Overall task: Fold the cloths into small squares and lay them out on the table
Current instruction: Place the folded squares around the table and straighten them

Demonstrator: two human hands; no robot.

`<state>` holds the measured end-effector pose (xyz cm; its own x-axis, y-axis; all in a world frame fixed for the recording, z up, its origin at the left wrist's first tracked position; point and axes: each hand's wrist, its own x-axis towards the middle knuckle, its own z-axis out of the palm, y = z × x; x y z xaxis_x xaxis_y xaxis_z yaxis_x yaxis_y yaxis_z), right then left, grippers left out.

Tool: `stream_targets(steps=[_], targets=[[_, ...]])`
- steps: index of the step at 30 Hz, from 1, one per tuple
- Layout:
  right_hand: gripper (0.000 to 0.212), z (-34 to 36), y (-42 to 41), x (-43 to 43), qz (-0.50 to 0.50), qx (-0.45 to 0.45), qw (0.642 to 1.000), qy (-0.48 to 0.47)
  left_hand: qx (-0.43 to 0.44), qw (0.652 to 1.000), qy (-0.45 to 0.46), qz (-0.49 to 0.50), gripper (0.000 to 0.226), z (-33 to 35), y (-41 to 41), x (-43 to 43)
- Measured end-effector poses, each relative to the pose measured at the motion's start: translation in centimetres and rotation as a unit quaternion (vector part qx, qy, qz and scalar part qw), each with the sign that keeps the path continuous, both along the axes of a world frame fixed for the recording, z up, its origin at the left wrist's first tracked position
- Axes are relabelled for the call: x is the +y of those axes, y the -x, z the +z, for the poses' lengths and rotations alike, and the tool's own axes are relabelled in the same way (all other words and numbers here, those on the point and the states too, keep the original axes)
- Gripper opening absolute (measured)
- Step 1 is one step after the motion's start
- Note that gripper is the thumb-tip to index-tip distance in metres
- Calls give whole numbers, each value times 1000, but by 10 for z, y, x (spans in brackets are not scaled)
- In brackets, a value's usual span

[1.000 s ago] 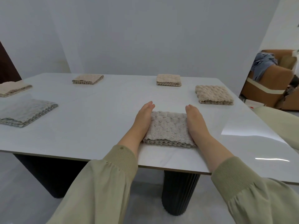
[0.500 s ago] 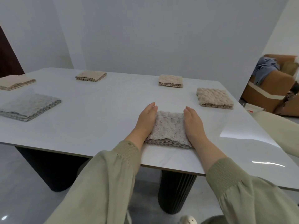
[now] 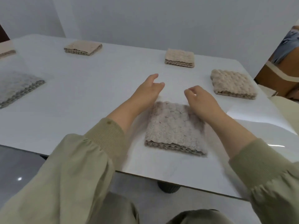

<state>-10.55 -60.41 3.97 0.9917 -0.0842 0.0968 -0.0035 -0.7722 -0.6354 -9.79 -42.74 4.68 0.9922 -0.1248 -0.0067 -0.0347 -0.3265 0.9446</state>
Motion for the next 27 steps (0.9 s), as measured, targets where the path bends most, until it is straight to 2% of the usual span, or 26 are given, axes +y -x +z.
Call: stream_targets(steps=[4, 8, 11, 15, 19, 24, 27], targets=[[37, 2, -44, 13, 33, 40, 998, 44, -19, 999, 17, 36, 42, 7, -24, -8], [41, 14, -47, 16, 26, 77, 994, 67, 28, 998, 22, 59, 39, 20, -28, -2], [39, 30, -41, 18, 75, 154, 981, 93, 76, 993, 21, 88, 38, 35, -28, 1], [38, 51, -27, 14, 147, 213, 965, 41, 136, 978, 66, 143, 36, 38, 1, -8], [34, 57, -17, 10, 150, 218, 964, -32, 177, 967, 62, 174, 33, 25, 30, -14], [31, 52, -24, -7, 197, 241, 948, -69, 165, 940, 91, 284, 32, 19, 48, -22], [30, 50, -31, -25, 252, 250, 932, -70, 152, 904, 115, 383, 33, 21, 65, -36]])
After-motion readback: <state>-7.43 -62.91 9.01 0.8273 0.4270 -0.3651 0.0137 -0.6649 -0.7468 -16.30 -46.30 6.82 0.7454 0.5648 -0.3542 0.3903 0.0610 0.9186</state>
